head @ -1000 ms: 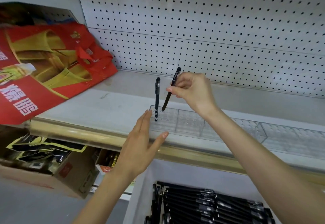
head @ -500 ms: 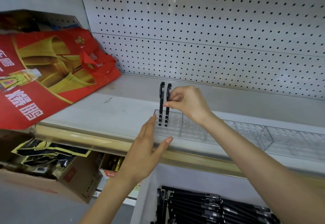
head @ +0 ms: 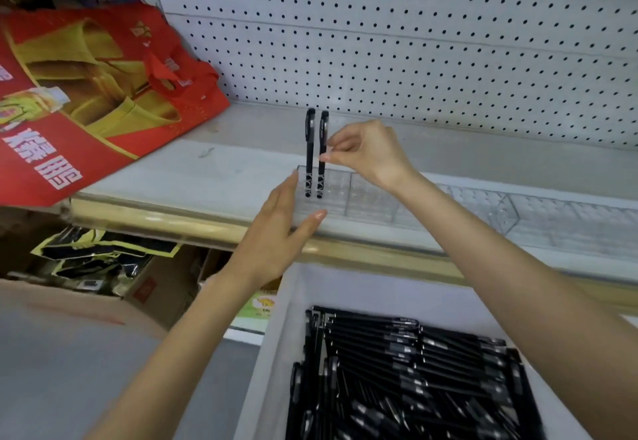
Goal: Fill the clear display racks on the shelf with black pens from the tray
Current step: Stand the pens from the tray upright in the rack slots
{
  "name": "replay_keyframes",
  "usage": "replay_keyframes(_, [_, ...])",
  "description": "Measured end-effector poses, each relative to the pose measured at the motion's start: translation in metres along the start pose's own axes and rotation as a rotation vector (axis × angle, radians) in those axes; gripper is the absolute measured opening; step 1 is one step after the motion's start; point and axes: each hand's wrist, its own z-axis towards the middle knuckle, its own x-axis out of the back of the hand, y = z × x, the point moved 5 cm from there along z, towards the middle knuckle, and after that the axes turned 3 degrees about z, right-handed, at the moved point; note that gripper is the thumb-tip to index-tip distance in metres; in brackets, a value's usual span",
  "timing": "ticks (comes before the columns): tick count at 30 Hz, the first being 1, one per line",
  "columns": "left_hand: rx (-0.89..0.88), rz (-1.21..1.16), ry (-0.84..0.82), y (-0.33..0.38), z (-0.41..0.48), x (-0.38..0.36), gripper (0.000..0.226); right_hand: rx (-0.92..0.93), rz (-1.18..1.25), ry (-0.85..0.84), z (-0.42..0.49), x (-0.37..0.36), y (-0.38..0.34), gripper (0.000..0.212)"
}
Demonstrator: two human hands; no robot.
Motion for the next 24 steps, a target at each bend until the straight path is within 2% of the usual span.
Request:
replay_keyframes(4, [-0.063, 0.131, 0.094, 0.007, -0.018, 0.008, 0.074, 0.014, 0.059, 0.078, -0.032, 0.024, 0.002, 0.031])
replay_keyframes(8, [-0.127, 0.163, 0.082, 0.017, -0.063, 0.000, 0.073, 0.018, 0.121, 0.085, -0.105, 0.047, 0.017, 0.022])
replay_keyframes(14, [-0.036, 0.260, -0.090, 0.007, -0.134, -0.048, 0.087, -0.196, 0.099, -0.193, -0.240, 0.025, 0.078, 0.018])
replay_keyframes(16, [-0.031, 0.354, -0.121, 0.004, -0.150, -0.062, 0.089, -0.262, 0.018, -0.326, -0.272, 0.010, 0.099, 0.021])
replay_keyframes(19, [-0.020, 0.451, -0.106, 0.000, -0.174, -0.070, 0.085, -0.274, -0.201, -0.488, -0.307, -0.001, 0.122, 0.037])
replay_keyframes(24, [0.019, 0.419, -0.095, -0.006, -0.213, -0.065, 0.081, -0.333, -0.281, -0.556, -0.341, 0.010, 0.150, 0.045])
